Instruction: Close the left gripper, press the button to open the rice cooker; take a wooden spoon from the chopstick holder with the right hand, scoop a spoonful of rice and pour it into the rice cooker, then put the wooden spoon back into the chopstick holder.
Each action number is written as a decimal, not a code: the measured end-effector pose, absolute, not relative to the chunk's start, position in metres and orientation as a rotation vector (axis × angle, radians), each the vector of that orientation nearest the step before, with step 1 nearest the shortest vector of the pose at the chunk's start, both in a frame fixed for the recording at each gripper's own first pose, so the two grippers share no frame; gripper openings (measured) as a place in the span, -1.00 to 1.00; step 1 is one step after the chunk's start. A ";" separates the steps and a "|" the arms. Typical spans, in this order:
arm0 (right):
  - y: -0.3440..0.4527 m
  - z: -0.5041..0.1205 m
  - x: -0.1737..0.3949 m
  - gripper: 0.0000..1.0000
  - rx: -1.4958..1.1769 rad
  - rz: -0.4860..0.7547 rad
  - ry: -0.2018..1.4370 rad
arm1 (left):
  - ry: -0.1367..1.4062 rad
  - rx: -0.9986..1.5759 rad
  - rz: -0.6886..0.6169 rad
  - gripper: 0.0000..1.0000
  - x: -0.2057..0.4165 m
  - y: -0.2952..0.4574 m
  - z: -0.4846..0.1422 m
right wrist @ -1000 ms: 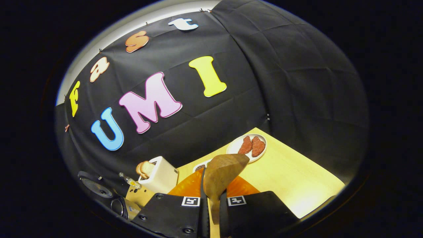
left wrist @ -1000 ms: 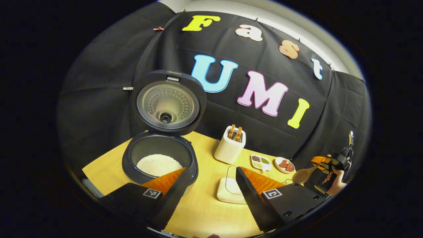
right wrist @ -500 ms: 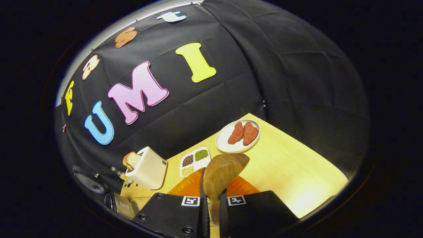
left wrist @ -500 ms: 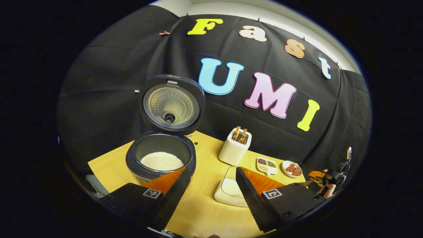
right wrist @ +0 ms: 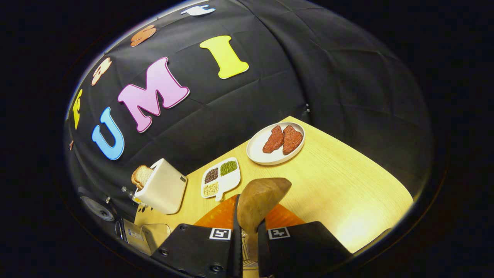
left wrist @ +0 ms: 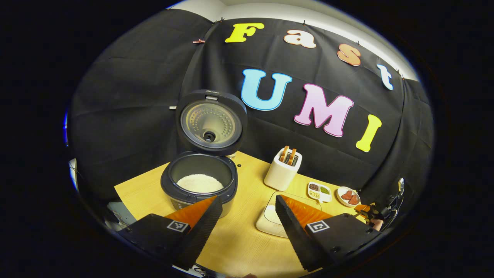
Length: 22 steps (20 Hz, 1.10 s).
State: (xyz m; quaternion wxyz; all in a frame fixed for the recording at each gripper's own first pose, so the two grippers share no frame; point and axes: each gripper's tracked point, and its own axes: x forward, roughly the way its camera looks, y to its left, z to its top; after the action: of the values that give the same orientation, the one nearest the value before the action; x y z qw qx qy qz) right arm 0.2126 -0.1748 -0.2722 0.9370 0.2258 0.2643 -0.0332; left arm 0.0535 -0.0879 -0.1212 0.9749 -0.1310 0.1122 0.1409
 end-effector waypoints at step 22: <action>-0.204 -0.107 0.112 0.97 -0.050 -0.111 0.279 | -0.042 -0.098 0.286 0.90 0.141 0.044 0.088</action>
State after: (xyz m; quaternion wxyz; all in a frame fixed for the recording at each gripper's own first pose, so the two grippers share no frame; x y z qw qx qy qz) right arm 0.1119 -0.2035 -0.1070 0.9885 -0.0247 0.1389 -0.0551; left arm 0.1409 0.0440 0.0884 0.9884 -0.0490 -0.0209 0.1422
